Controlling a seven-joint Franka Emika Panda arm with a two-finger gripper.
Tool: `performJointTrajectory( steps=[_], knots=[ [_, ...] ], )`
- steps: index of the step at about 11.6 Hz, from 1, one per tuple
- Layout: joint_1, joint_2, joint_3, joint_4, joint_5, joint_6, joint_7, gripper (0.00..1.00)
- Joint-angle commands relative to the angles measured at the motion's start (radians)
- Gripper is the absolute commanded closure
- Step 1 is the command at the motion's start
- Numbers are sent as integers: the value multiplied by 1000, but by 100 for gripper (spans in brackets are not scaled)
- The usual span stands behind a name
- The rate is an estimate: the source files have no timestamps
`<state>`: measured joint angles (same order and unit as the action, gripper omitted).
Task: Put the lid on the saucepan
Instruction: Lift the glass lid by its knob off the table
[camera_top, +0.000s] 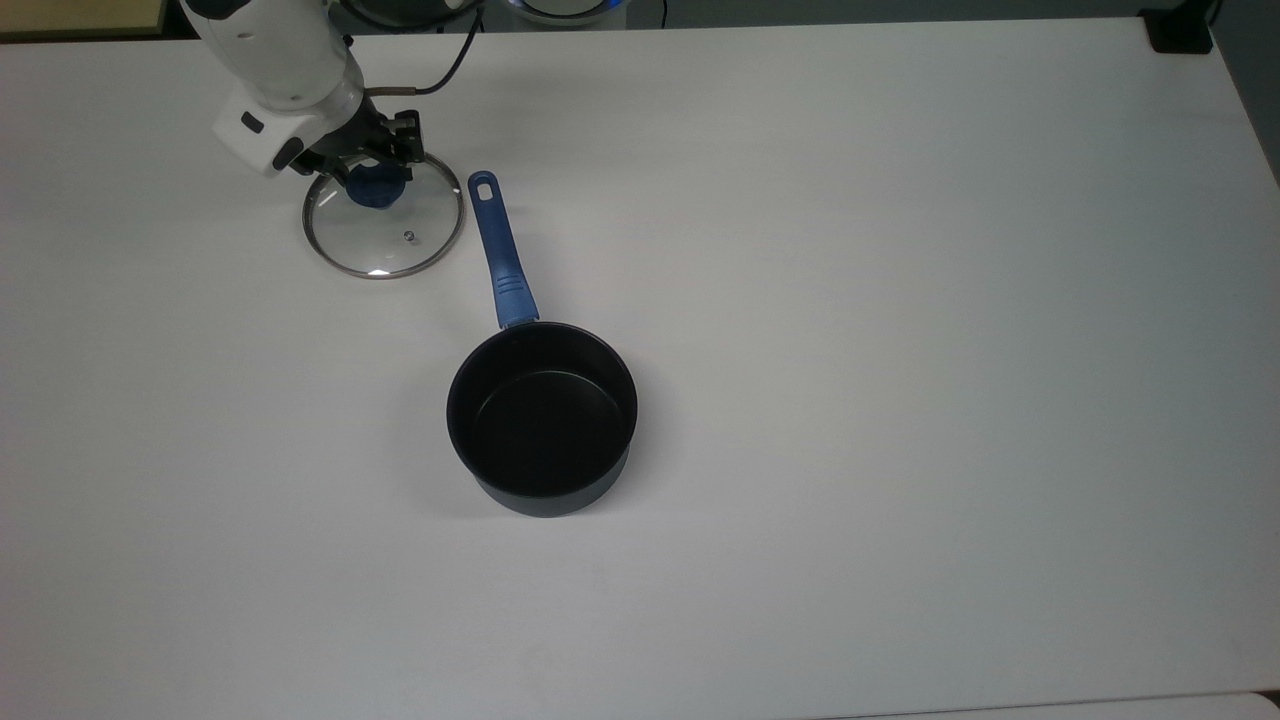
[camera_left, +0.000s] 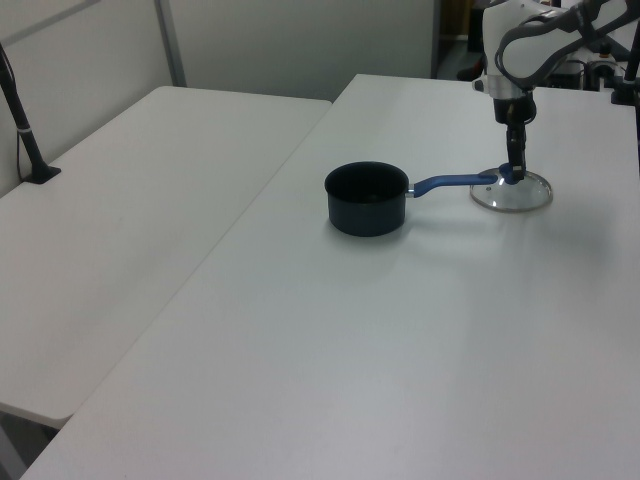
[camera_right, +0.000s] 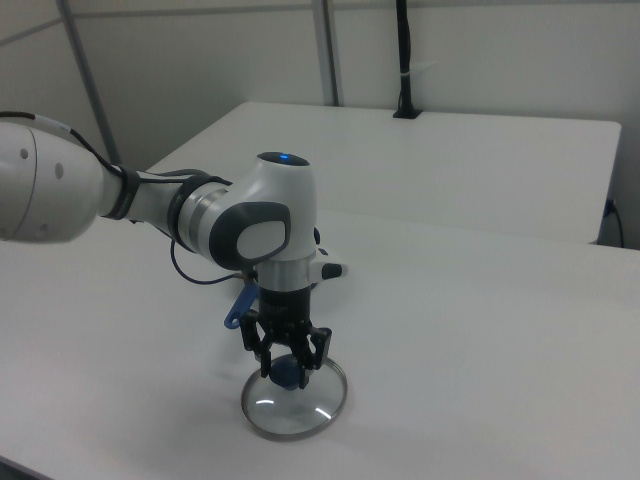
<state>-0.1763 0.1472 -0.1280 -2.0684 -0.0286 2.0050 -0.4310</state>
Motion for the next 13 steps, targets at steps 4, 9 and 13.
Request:
performJointTrajectory(
  steps=[4,9,13],
  knots=[
    [-2,-18,-1,33,-13,-11,-25,51],
    [-15,31,-1,316,1,-170,-15,51],
    [24,150,-8,615,142,-298,90,51]
  ],
)
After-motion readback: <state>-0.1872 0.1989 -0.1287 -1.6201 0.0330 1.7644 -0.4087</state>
